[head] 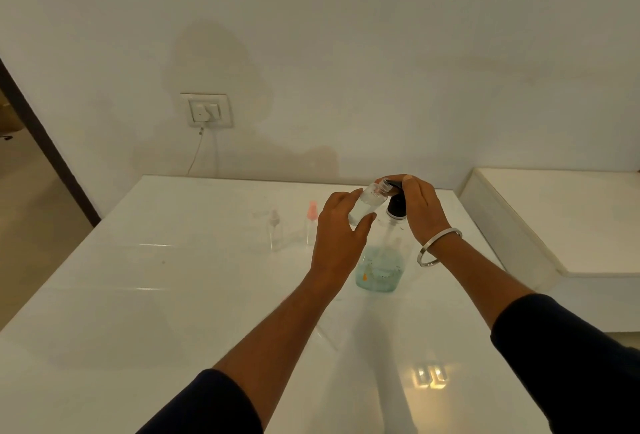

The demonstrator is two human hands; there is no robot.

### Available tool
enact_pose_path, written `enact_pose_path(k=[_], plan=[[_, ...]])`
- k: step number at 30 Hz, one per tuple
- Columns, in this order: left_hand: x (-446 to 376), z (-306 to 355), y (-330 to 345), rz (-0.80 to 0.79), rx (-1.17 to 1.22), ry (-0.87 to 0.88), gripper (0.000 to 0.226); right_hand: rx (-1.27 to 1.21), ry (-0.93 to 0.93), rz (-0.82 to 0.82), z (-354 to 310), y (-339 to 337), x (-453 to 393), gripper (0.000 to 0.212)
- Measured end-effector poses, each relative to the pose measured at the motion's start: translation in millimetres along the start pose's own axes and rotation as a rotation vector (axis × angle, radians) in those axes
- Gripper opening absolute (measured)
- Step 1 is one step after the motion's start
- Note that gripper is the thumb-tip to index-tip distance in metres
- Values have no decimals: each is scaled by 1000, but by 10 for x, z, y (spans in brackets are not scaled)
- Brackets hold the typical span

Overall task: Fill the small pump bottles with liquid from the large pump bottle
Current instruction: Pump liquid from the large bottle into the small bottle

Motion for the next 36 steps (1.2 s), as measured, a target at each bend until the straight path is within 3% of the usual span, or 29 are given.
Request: enact_pose_path(k=[11,24,30,36], plan=[[-19,-3,19,32,161,-34,41,-10,5,6,-58,-18,-14,39],[35,-32,-44,11,270,-141,40,198,66,-126,20,-33,118,58],[84,-22,-110,7,303,-205,42,405,46,-68,-28,-141,303,32],[244,44,-188,4,284,-251,42,505,45,-1,-67,-184,528,35]])
Point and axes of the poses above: each hand's wrist, its own x-axis away from the middle knuckle, its own y-axis out of the palm, z = x × y, the point moved 6 cm from there along -x, towards the middle knuckle, and after that the axes turned 13 degrees about x, right-handed, at the moved point
